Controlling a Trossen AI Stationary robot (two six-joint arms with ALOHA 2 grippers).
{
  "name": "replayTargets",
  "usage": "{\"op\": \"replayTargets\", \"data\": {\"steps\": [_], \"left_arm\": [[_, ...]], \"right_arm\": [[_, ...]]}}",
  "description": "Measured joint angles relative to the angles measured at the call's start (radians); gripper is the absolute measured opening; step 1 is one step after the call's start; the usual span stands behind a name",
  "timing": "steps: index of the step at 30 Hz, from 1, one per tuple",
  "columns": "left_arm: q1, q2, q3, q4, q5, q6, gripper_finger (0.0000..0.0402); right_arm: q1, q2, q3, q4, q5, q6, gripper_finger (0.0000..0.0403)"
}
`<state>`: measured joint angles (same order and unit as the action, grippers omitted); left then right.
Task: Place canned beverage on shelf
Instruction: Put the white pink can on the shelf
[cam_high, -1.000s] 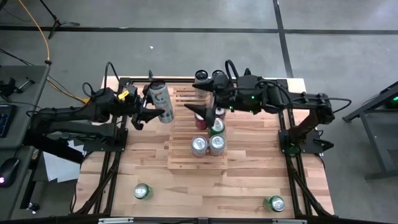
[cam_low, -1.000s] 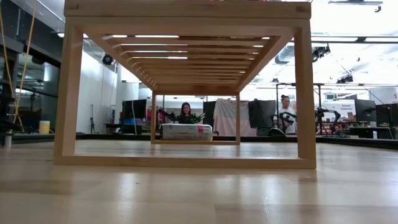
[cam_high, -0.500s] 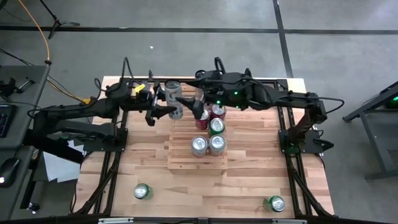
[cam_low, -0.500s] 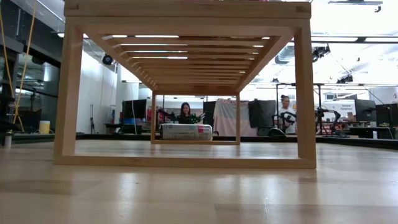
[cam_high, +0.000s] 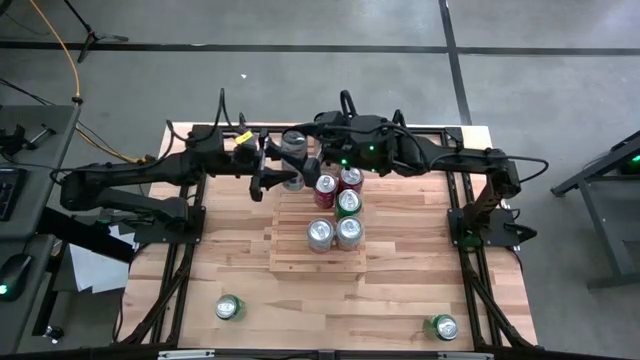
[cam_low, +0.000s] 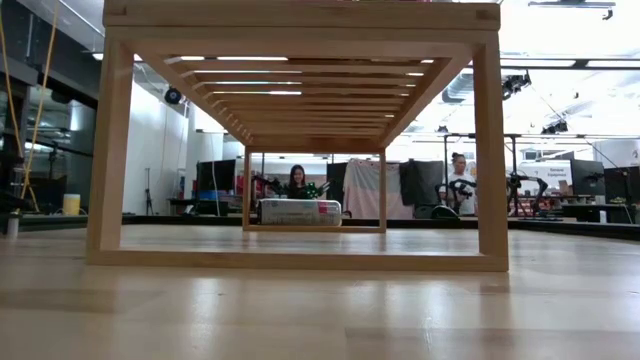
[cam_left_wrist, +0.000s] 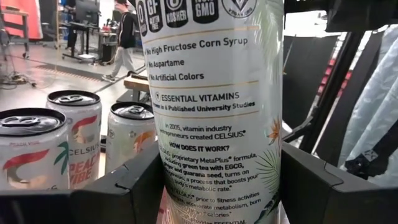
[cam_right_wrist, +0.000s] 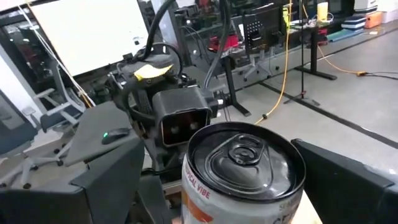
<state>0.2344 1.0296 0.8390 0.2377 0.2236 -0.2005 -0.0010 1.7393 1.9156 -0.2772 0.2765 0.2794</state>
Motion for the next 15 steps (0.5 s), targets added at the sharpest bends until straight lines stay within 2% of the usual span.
{"op": "replayTargets", "data": {"steps": [4,7,10,13,15], "left_arm": [[0.0,0.004,0.002,0.0,-0.015,0.0,0.0234],[-0.001,0.005,0.002,-0.008,-0.015,-0.003,0.0234],[-0.001,0.005,0.002,-0.009,-0.017,-0.003,0.0234],[-0.001,0.004,0.002,-0.011,-0.017,0.0,0.0234],[-0.001,0.004,0.002,-0.011,-0.018,0.001,0.0235]], "right_arm": [[-0.001,0.0,0.0,-0.009,0.003,-0.011,0.0375],[0.0,0.0,0.0,-0.034,0.004,-0.006,0.0351],[-0.001,0.0,0.0,-0.04,0.008,-0.004,0.031],[-0.001,0.0,0.0,-0.043,0.011,-0.008,0.0252],[-0.001,-0.002,0.0,-0.046,0.01,-0.008,0.024]]}}
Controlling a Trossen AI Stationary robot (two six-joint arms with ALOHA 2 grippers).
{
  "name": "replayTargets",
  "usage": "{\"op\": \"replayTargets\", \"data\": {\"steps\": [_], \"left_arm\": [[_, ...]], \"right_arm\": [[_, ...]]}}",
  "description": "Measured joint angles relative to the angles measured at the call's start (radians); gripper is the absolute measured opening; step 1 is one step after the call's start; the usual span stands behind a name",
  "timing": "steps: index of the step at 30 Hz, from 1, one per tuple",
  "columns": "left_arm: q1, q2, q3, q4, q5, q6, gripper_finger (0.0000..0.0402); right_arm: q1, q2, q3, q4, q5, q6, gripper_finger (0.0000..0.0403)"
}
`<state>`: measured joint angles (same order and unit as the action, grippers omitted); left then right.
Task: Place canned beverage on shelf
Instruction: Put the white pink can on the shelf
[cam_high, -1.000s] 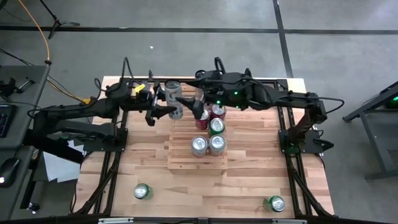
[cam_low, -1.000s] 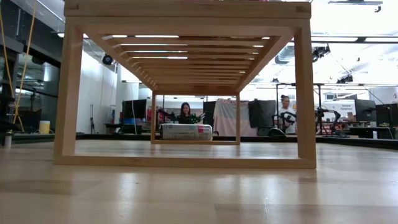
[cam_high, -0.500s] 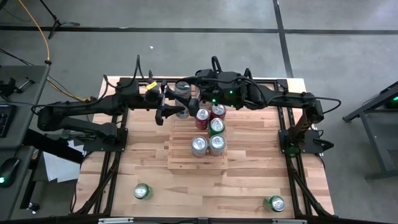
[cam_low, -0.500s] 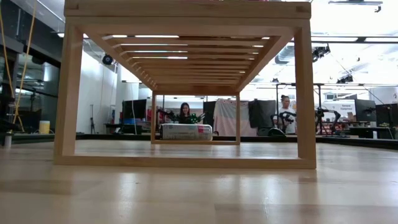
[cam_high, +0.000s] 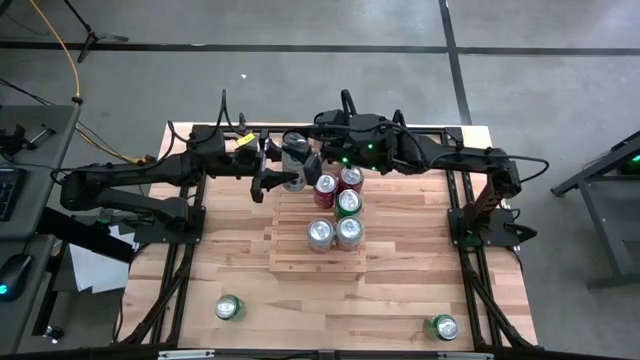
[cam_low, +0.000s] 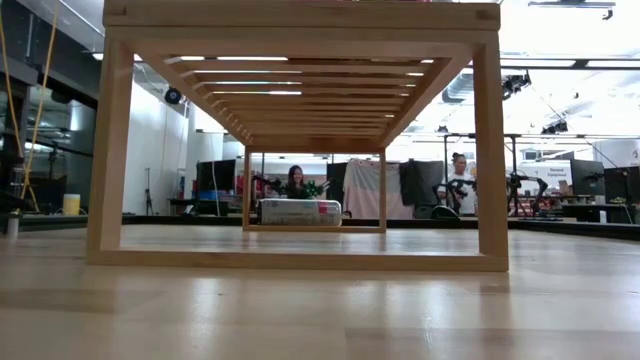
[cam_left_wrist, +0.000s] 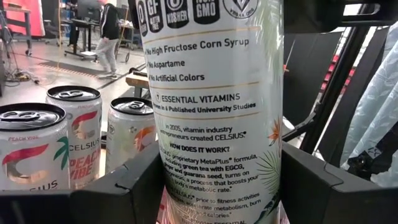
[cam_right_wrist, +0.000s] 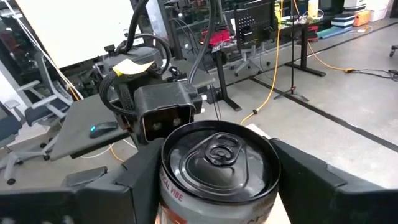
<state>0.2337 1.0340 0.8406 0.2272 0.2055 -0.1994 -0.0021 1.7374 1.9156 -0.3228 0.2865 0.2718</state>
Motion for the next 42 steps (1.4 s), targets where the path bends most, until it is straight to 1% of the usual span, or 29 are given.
{"op": "replayTargets", "data": {"steps": [4,10,14,17,21,24,29,33,38,42], "left_arm": [[0.0,0.001,0.0,0.001,-0.007,0.027,0.0243],[-0.004,-0.002,0.003,0.021,-0.009,0.099,0.0278],[-0.003,-0.044,0.003,-0.008,-0.018,0.102,0.0295],[0.0,-0.096,0.0,-0.083,-0.035,0.117,0.0297],[0.012,-0.204,0.0,-0.213,-0.083,0.12,0.0299],[0.018,-0.288,0.0,-0.284,-0.119,0.083,0.0299],[0.018,-0.406,0.0,-0.314,-0.177,0.036,0.03],[0.018,-0.461,0.0,-0.313,-0.197,0.026,0.03],[0.018,-0.5,0.0,-0.312,-0.197,0.015,0.03],[0.018,-0.503,0.0,-0.314,-0.196,-0.009,0.03]], "right_arm": [[0.0,-0.01,0.0,-0.019,-0.008,-0.013,0.024],[0.002,-0.052,-0.003,-0.042,-0.016,-0.071,0.024],[-0.002,-0.096,-0.002,-0.059,-0.004,-0.115,0.024],[-0.003,-0.112,0.002,-0.067,0.04,-0.145,0.024],[-0.01,-0.11,0.0,-0.094,0.051,-0.165,0.024],[-0.018,-0.107,0.001,-0.116,0.062,-0.176,0.024],[-0.038,-0.068,0.0,-0.184,0.098,-0.226,0.024],[-0.065,-0.036,0.0,-0.198,0.103,-0.229,0.024],[-0.086,0.004,0.0,-0.217,0.102,-0.252,0.024],[-0.096,0.025,0.0,-0.279,0.097,-0.227,0.024]]}}
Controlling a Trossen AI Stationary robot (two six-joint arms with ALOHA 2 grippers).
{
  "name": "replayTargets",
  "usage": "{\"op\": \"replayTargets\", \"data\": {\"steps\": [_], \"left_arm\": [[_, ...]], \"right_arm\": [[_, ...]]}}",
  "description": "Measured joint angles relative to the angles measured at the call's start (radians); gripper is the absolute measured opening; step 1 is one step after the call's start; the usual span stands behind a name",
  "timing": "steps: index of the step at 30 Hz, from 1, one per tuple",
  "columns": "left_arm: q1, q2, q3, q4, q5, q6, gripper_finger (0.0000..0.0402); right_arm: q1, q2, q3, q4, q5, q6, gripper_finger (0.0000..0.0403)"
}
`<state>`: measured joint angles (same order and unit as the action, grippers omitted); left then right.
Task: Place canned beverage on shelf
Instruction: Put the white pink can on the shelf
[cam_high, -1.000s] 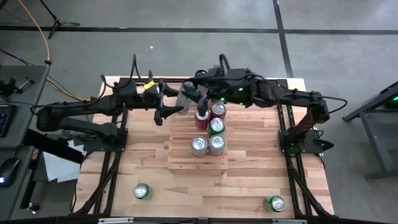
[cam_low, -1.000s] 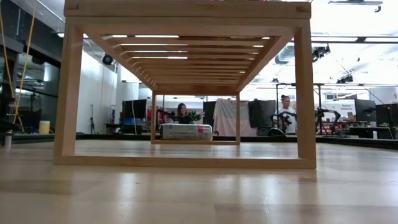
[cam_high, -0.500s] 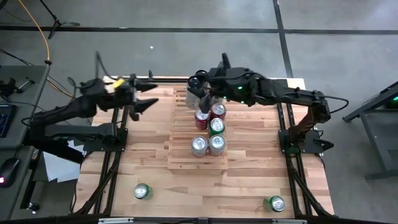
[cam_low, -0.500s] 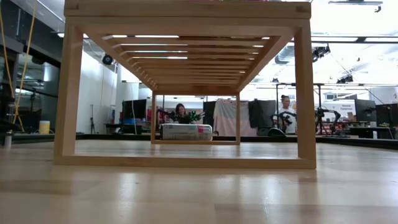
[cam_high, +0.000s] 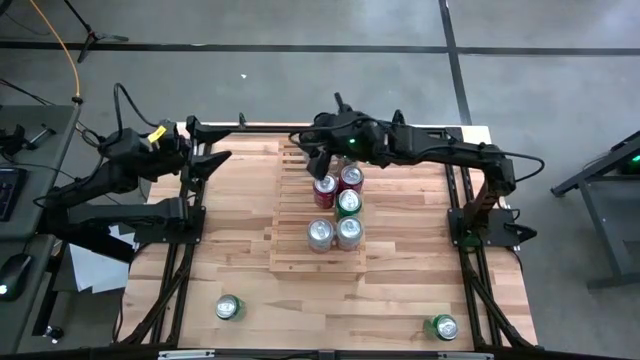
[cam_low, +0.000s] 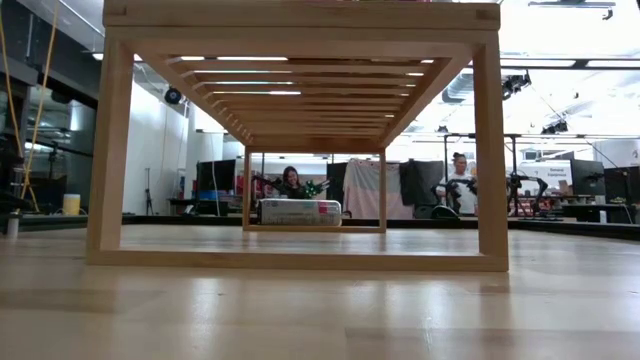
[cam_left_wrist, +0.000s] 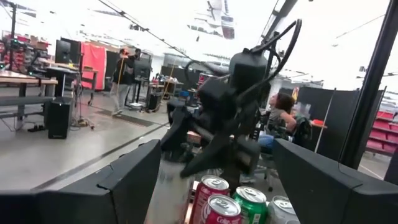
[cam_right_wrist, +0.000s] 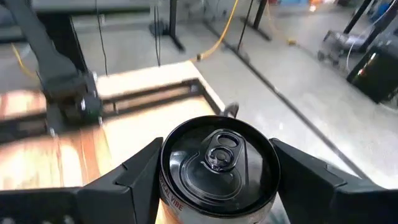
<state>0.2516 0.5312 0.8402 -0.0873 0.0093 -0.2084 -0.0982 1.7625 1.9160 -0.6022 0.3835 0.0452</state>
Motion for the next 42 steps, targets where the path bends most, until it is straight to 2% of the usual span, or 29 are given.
{"op": "replayTargets", "data": {"steps": [12,31,37,42], "left_arm": [[-0.001,0.0,0.0,-0.006,0.0,0.001,0.03],[-0.002,0.0,0.0,-0.006,0.001,0.001,0.03],[-0.002,0.0,0.0,-0.006,0.001,0.001,0.03],[-0.002,0.0,0.0,-0.006,0.001,0.001,0.03]], "right_arm": [[-0.013,0.069,-0.001,-0.044,-0.007,0.002,0.024],[-0.02,0.08,0.002,-0.047,-0.018,0.017,0.0242],[-0.019,0.085,-0.001,-0.066,-0.027,0.018,0.0342],[-0.019,0.083,-0.001,-0.068,-0.026,0.018,0.036]]}}
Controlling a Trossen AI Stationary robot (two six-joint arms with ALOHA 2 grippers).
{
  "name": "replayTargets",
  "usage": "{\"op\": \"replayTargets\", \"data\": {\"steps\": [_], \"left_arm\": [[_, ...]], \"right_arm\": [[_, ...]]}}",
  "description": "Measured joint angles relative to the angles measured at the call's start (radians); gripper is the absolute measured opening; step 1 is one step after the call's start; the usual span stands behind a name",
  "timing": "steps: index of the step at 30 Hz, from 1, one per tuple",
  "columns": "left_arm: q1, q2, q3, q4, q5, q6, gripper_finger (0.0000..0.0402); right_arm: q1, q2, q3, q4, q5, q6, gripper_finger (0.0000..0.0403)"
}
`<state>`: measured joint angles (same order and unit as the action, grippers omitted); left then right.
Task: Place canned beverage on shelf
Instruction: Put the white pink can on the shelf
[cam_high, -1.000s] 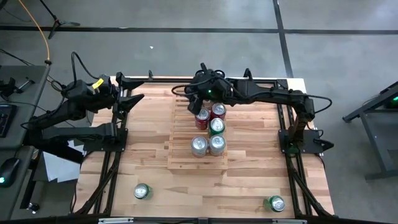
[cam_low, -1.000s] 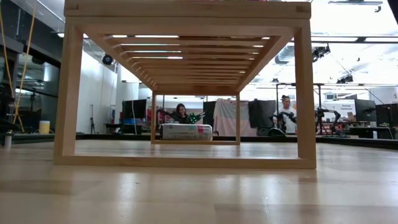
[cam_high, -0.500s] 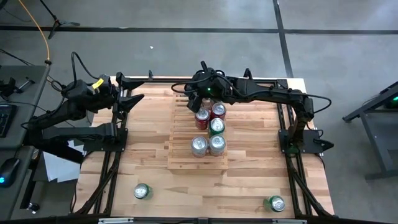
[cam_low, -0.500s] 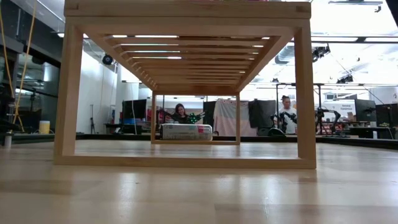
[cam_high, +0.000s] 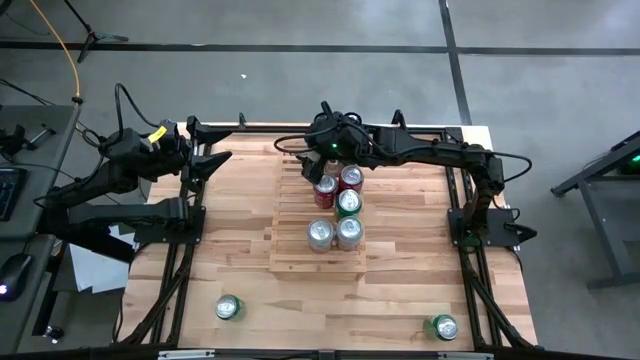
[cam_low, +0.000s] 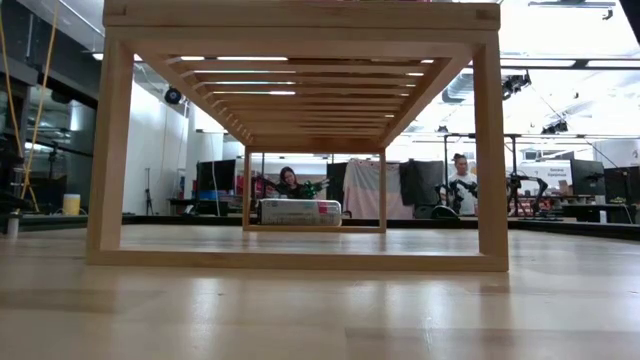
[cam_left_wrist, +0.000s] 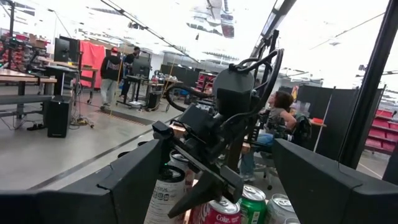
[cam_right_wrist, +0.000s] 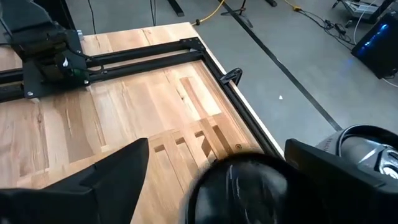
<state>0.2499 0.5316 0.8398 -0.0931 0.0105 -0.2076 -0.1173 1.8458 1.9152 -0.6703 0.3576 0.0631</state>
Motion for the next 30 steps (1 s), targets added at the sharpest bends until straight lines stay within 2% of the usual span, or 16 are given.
{"op": "replayTargets", "data": {"steps": [20,26,30], "left_arm": [[0.0,0.0,0.0,0.002,-0.007,-0.003,0.03],[0.0,0.015,0.0,0.001,-0.074,-0.073,0.03],[0.003,0.063,0.0,0.003,-0.192,-0.175,0.03]], "right_arm": [[0.0,-0.083,0.0,0.098,0.002,-0.019,0.0364],[0.0,-0.172,0.0,0.125,0.001,-0.016,0.0364],[0.0,-0.234,0.0,0.128,0.004,0.031,0.0364]]}}
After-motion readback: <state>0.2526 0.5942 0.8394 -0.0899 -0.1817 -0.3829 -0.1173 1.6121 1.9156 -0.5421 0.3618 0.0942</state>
